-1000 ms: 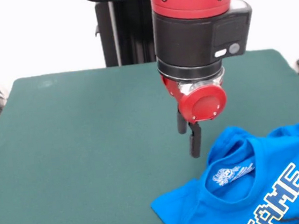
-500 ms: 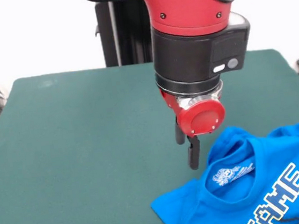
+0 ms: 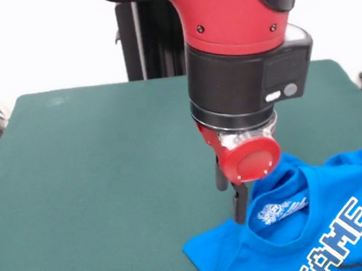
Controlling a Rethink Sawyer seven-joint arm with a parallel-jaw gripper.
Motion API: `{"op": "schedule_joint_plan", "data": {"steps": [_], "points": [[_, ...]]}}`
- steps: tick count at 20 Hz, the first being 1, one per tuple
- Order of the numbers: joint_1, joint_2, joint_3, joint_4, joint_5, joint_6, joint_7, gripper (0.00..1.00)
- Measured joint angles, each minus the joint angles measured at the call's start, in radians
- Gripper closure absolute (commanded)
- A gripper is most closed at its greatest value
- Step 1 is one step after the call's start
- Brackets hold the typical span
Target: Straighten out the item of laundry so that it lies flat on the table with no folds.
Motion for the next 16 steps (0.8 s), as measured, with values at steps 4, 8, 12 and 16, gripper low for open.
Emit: {"op": "schedule_joint_plan", "data": {"steps": [4, 8, 12, 16], "points": [[0.008, 0.031, 0.002, -0.030, 0.000, 0.015, 0.000, 0.00], [0.018, 0.066, 0.005, -0.051, 0.006, 0.020, 0.000, 0.00], [0.022, 0.086, 0.015, -0.061, 0.020, 0.041, 0.000, 0.00], [0.022, 0.100, 0.027, -0.062, 0.036, 0.082, 0.000, 0.00]]}}
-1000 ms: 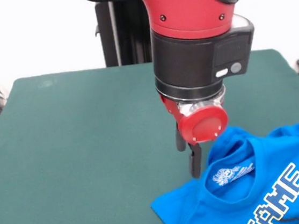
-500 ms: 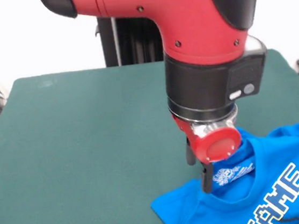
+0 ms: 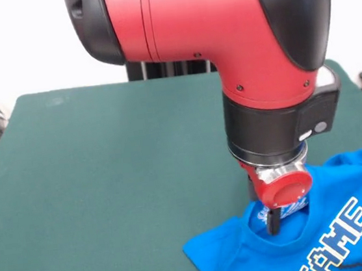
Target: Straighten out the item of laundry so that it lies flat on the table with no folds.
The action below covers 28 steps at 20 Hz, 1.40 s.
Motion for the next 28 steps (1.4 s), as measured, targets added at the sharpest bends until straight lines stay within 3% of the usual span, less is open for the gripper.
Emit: {"op": "schedule_joint_plan", "data": {"steps": [11, 28], "points": [[0.001, 0.002, 0.000, 0.000, 0.001, 0.127, 0.000, 0.00], [0.001, 0.000, 0.000, 0.001, -0.001, 0.130, 0.000, 0.00]]}}
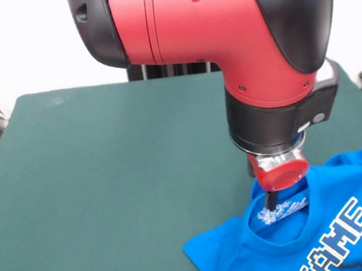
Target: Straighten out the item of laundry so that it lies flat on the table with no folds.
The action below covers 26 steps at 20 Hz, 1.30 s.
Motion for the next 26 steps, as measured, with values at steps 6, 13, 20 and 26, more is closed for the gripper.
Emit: {"op": "schedule_joint_plan", "data": {"steps": [6, 13, 20, 26], "points": [[0.000, -0.008, 0.000, 0.017, -0.006, 0.000, 0.000, 0.00], [-0.004, -0.052, 0.000, 0.111, -0.041, -0.030, 0.000, 0.00], [-0.016, -0.099, 0.000, 0.220, -0.090, -0.152, 0.000, 0.00], [-0.021, -0.110, 0.000, 0.261, -0.120, -0.257, 0.000, 0.00]]}}
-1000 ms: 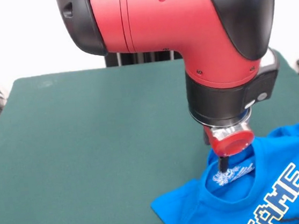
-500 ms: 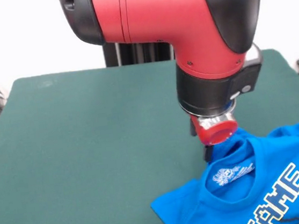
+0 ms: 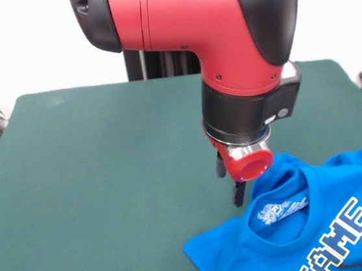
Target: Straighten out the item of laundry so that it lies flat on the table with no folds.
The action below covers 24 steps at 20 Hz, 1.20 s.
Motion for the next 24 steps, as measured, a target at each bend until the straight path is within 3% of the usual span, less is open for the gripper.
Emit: {"op": "schedule_joint_plan", "data": {"steps": [11, 24], "points": [[-0.013, 0.002, 0.014, 0.003, 0.001, -0.034, 0.000, 0.00], [-0.059, 0.003, 0.113, 0.005, 0.022, -0.034, 0.000, 0.00]]}}
